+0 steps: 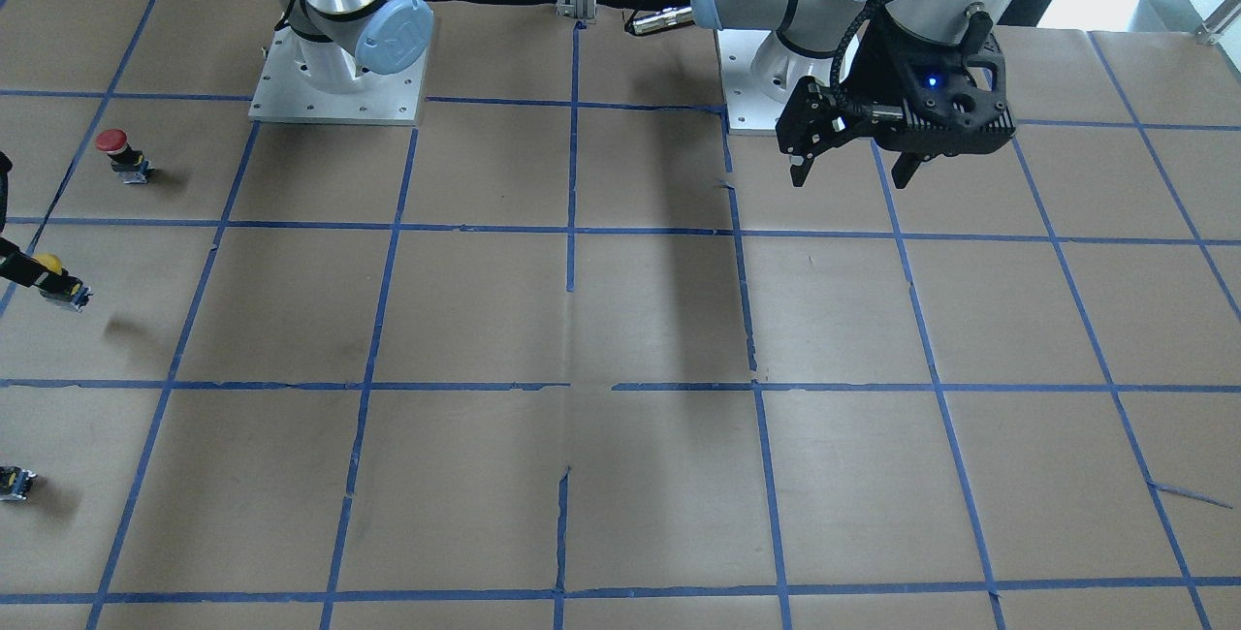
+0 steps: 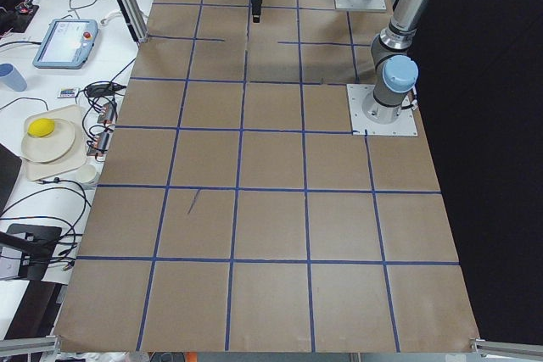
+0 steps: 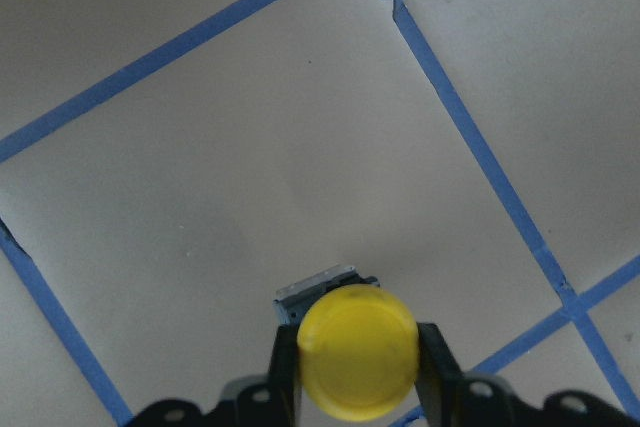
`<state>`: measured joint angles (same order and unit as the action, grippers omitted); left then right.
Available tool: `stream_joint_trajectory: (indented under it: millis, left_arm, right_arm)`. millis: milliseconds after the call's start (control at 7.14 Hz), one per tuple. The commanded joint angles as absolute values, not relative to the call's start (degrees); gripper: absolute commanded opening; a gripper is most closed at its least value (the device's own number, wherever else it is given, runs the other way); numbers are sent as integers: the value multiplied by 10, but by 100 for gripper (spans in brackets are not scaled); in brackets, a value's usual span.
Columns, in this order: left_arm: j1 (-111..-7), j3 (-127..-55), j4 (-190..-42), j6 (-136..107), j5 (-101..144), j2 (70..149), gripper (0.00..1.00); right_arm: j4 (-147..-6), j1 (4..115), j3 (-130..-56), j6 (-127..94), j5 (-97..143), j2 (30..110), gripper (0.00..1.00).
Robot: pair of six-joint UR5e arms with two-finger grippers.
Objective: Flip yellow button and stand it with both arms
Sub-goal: 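Lower the button upright onto the table with the right gripper and release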
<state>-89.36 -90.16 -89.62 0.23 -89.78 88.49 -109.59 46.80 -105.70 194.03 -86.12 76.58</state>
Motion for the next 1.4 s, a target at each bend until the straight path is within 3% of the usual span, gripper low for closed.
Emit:
stream_joint_trajectory:
  millis: [0,420,1260]
  left_arm:
    - [-896,-909,-902,3,-897,882,100]
    - [-895,-904,-901,4,-898,886,100]
    - [-893,-903,-902,5,-909,880,100]
  right_arm:
    - [-1081,461,-1053,1969,-860,753,16]
    - [-1079,441,-1020,1966,-856,706,17]
    - [-1078,446,-1024,1966,-838,707,17]
